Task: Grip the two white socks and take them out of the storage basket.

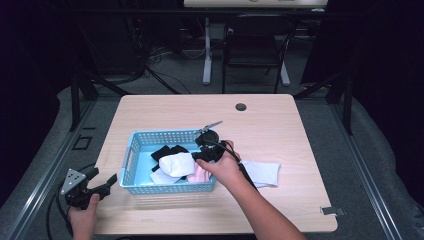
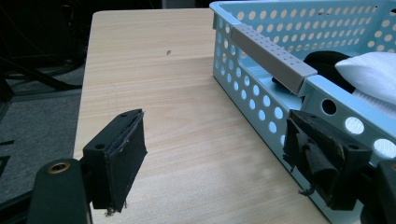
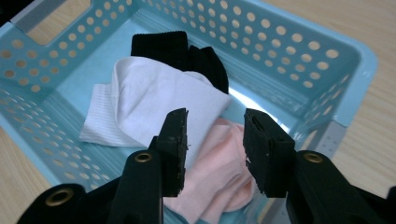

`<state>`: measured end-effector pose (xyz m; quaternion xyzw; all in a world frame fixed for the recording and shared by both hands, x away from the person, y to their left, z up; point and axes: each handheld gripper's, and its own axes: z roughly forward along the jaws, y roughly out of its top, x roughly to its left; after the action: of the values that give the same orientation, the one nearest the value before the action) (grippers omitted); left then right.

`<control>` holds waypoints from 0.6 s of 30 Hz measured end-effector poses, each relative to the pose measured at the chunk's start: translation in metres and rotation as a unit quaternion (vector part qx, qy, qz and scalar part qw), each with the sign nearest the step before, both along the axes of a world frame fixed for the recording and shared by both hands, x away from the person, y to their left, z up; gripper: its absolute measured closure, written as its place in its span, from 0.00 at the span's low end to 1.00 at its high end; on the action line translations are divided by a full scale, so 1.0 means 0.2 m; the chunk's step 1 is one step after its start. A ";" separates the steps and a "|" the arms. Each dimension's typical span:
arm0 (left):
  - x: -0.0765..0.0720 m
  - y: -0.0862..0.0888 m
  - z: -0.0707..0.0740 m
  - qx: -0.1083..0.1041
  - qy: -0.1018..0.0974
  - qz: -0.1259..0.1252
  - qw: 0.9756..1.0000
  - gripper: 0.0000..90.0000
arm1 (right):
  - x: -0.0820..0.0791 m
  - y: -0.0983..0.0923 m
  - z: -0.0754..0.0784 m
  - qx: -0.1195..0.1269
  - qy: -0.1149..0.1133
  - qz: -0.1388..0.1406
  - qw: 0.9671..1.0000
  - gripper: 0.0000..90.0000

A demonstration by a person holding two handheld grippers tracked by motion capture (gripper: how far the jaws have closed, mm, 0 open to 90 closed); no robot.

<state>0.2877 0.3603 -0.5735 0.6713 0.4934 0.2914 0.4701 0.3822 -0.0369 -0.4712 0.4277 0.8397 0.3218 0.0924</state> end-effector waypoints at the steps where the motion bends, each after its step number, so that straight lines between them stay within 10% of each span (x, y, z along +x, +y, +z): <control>1: 0.00 0.00 0.00 0.000 0.000 0.000 1.000 0.23 | 0.00 0.00 0.00 0.000 0.000 0.000 1.000 0.68; 10: 0.00 0.00 0.00 0.000 0.000 0.000 1.000 0.23 | 0.15 0.08 -0.15 -0.026 0.126 -0.035 0.991 0.70; 18: 0.00 0.00 0.00 0.000 0.000 -0.002 1.000 0.23 | 0.20 0.14 -0.21 -0.025 0.165 -0.045 0.985 0.72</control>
<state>0.2881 0.3601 -0.5735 0.6724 0.4924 0.2905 0.4700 0.4217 -0.0084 -0.5123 0.5095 0.8313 0.2212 -0.0224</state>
